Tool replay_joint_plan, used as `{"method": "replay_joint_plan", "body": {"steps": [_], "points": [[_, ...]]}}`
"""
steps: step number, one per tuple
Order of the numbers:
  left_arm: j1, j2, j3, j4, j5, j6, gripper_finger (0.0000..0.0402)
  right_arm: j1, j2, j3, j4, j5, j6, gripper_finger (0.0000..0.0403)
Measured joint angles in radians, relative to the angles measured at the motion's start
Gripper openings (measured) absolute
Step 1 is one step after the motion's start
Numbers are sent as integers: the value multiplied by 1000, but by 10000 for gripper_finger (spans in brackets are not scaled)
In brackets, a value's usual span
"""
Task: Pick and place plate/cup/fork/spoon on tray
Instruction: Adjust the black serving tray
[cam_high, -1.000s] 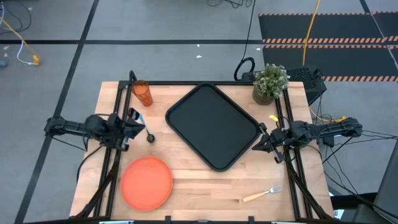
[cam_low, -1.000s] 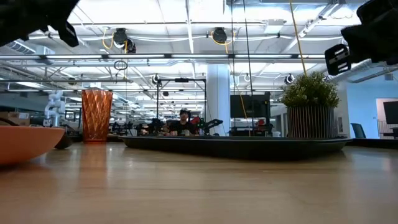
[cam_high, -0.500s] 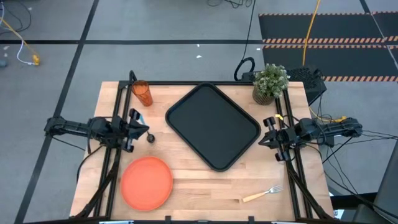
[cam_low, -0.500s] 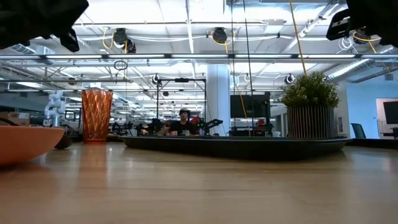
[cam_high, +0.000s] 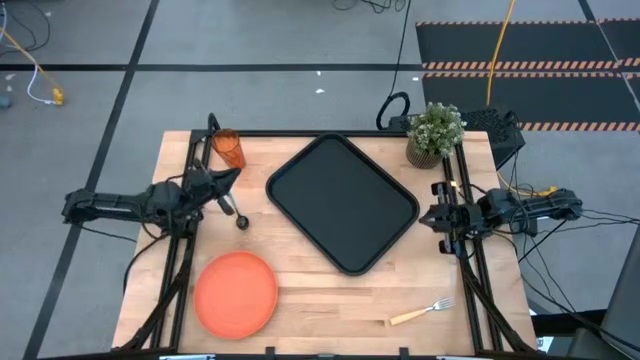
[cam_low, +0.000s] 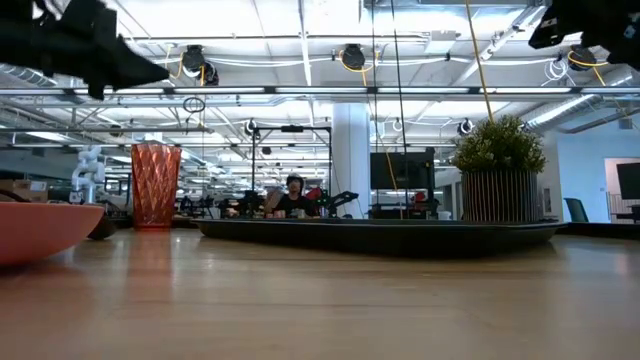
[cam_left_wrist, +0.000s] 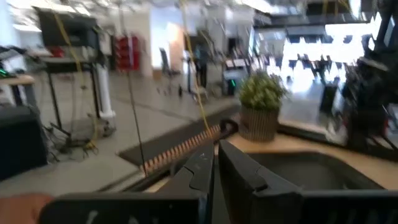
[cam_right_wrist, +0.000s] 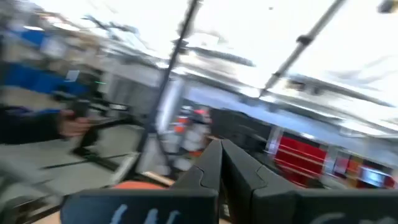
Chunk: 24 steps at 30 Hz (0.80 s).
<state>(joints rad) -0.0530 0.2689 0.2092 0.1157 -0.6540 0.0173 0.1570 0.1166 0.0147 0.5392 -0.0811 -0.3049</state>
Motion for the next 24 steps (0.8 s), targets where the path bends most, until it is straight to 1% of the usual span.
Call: {"method": "replay_joint_plan", "body": {"steps": [3,5,6,9,12,14,16,19,22,24], "points": [[15,145,144,-121,55,-33,26,0,1,0,-30,125,50,0],[26,265,252,-229,75,-44,26,0,1,0,-64,176,88,0],[31,331,311,-288,82,-45,26,0,2,0,-75,190,101,0],[53,531,483,-471,83,-53,26,0,2,0,-64,185,106,0],[82,715,628,-589,80,-41,26,0,2,0,-49,184,127,0],[91,811,695,-596,79,-19,26,0,2,0,-50,184,157,0],[92,904,744,-594,105,34,26,0,2,0,-50,184,170,0],[94,1043,804,-619,203,101,26,0,2,0,-50,185,166,0],[92,1156,863,-657,301,137,26,0,2,0,-50,185,165,0],[84,1223,890,-700,333,152,26,0,2,0,-56,185,165,0]]}}
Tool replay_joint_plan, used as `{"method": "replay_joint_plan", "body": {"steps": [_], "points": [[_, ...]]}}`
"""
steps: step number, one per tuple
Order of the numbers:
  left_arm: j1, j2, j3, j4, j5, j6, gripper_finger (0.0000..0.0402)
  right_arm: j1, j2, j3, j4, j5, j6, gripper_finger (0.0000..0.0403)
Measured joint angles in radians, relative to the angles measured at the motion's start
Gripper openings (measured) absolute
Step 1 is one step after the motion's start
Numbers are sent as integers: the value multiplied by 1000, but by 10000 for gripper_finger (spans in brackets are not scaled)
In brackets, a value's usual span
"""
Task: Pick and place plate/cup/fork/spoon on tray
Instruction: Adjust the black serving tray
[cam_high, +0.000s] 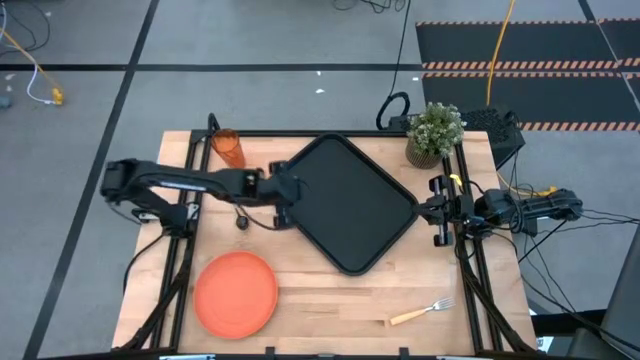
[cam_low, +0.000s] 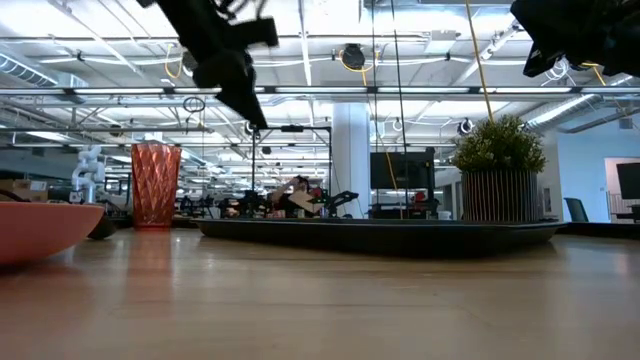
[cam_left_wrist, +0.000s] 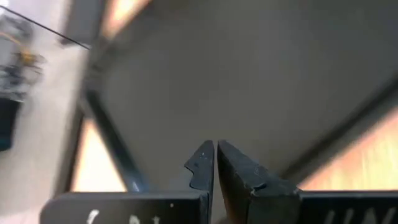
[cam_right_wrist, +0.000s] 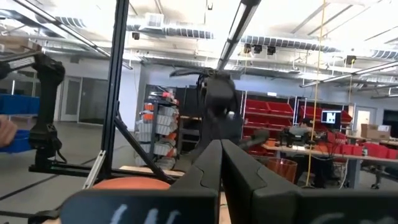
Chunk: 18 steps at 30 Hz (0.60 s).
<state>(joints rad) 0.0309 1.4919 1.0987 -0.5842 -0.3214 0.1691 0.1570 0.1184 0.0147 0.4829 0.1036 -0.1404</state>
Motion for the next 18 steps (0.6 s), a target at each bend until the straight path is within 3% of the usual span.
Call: {"method": "replay_joint_plan", "body": {"steps": [9,14,18], "points": [[-54,213,51,-208,111,56,26,0,1,0,-141,0,150,0],[-130,260,51,-216,8,217,28,0,2,0,-219,-2,277,0],[-183,262,51,-194,-48,332,62,2,3,0,-258,-15,347,0]]}}
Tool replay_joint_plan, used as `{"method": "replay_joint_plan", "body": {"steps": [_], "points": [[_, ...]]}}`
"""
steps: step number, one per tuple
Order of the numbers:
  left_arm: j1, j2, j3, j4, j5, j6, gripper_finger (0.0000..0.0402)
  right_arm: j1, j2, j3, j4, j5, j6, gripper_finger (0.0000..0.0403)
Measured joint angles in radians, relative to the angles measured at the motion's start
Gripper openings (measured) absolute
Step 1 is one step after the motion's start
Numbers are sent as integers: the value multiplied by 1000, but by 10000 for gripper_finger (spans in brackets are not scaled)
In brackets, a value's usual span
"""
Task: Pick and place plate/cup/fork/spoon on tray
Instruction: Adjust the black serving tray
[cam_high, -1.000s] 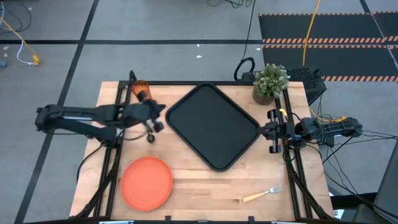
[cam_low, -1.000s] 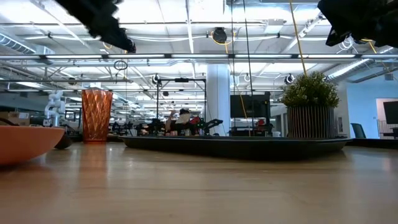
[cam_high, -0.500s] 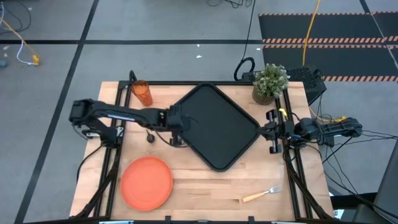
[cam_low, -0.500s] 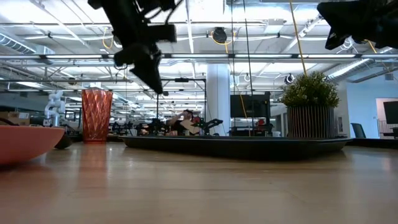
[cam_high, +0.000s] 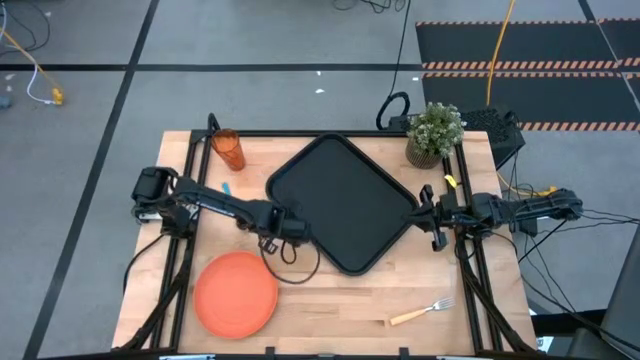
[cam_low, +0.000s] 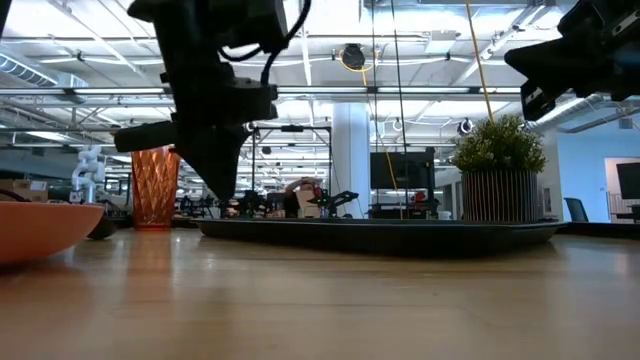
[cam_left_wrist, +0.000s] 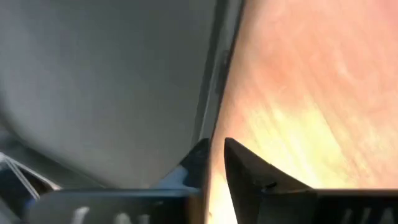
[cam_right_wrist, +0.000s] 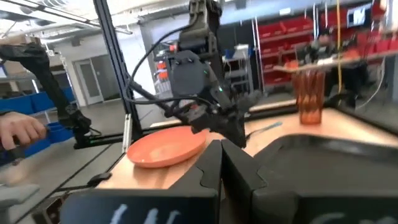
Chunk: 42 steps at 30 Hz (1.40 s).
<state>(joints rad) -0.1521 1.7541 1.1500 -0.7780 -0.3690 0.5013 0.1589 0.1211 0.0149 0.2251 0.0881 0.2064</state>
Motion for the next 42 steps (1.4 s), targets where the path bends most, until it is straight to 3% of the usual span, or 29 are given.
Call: {"method": "replay_joint_plan", "body": {"steps": [10,14,20,23,26,34,42], "points": [[-3,12,0,119,-50,14,227,0,0,0,-22,-116,69,0],[-3,42,1,122,-50,73,250,0,3,0,-43,-121,58,0],[-3,100,0,124,-51,93,252,0,10,0,-54,-118,47,0],[2,130,0,153,-62,104,243,0,12,0,-55,-116,43,0],[13,159,2,150,-61,96,209,0,13,0,-55,-115,43,0],[32,178,31,103,2,-53,36,0,17,0,-58,-112,35,0],[11,181,184,41,112,-264,44,0,20,0,-58,-62,35,0]]}}
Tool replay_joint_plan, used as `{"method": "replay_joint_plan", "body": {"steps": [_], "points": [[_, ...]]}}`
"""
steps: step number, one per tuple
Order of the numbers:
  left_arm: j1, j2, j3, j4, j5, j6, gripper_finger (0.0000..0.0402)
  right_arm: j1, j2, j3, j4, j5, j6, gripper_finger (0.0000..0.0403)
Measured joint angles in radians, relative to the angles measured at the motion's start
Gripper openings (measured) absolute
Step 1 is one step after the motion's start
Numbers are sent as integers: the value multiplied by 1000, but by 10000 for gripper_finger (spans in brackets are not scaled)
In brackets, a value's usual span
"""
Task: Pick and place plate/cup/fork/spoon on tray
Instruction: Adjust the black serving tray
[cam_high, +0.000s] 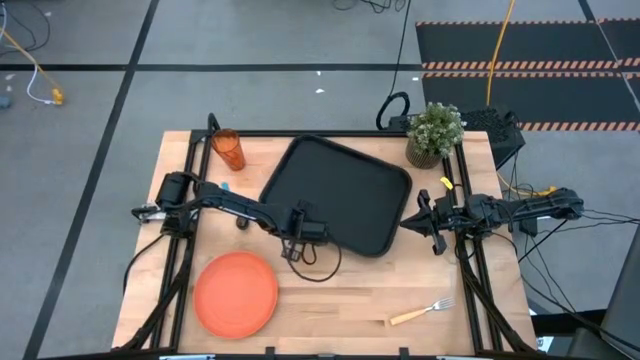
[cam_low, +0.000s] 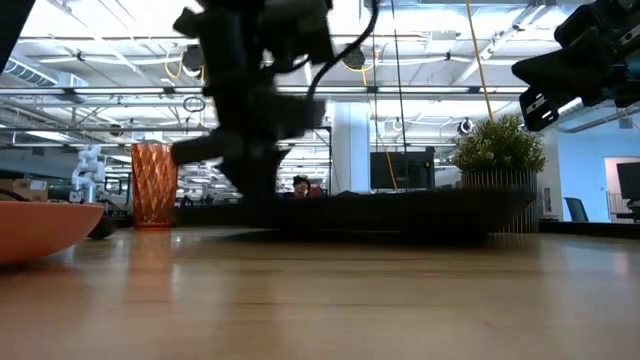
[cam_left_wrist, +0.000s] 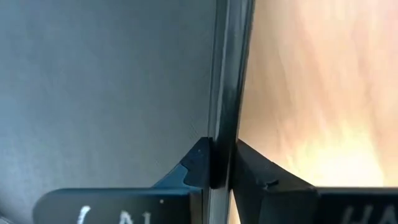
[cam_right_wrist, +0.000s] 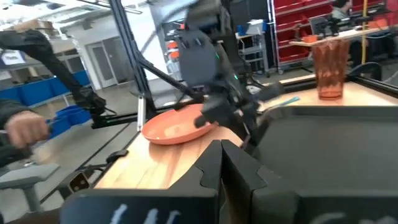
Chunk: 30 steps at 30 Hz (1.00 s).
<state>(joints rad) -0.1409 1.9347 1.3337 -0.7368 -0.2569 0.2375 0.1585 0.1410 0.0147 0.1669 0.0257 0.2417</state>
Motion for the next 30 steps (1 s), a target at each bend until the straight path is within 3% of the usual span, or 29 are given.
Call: {"method": "replay_joint_plan", "body": {"steps": [10,15,30], "points": [[-50,-2,107,-82,34,-129,37,0,0,0,-2,0,0,0],[-71,-3,119,-85,93,-268,37,0,0,0,-4,0,0,0],[-142,-3,119,-13,113,-591,37,0,0,0,-4,0,26,0]]}}
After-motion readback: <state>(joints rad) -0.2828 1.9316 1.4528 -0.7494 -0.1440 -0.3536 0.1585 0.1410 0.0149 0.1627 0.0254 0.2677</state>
